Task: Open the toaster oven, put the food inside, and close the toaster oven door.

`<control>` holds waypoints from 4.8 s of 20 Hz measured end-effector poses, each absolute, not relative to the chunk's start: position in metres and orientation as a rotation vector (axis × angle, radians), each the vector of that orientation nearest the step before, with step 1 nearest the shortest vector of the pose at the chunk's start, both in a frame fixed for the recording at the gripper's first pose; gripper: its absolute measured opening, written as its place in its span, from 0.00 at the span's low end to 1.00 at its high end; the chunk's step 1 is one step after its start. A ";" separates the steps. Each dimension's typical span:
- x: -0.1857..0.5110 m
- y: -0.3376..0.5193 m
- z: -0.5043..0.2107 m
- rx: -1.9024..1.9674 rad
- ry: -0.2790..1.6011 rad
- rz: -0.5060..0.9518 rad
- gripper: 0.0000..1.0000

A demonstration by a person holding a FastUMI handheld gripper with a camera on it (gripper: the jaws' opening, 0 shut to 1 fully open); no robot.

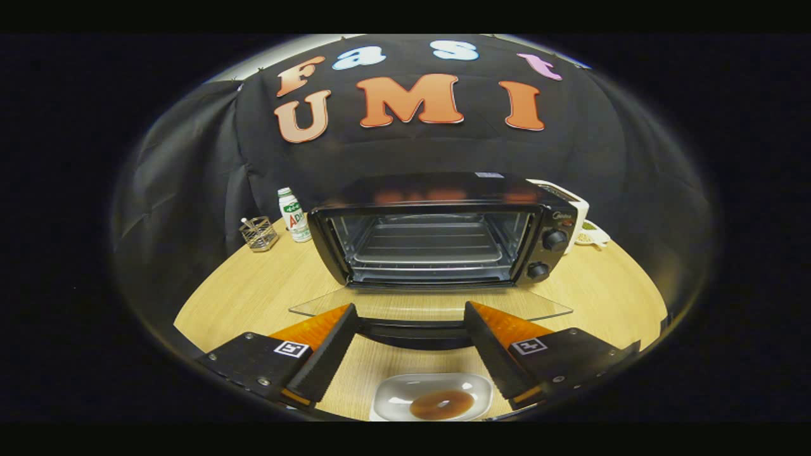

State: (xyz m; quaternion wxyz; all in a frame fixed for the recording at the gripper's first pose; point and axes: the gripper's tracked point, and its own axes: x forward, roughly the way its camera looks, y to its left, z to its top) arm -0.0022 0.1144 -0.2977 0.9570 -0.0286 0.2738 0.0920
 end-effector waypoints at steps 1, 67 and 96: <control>-0.005 0.114 -0.303 -0.068 0.548 0.190 1.00; -0.084 0.084 -0.309 -0.113 0.646 0.196 0.58; 0.141 0.134 -0.305 0.357 0.523 0.096 0.59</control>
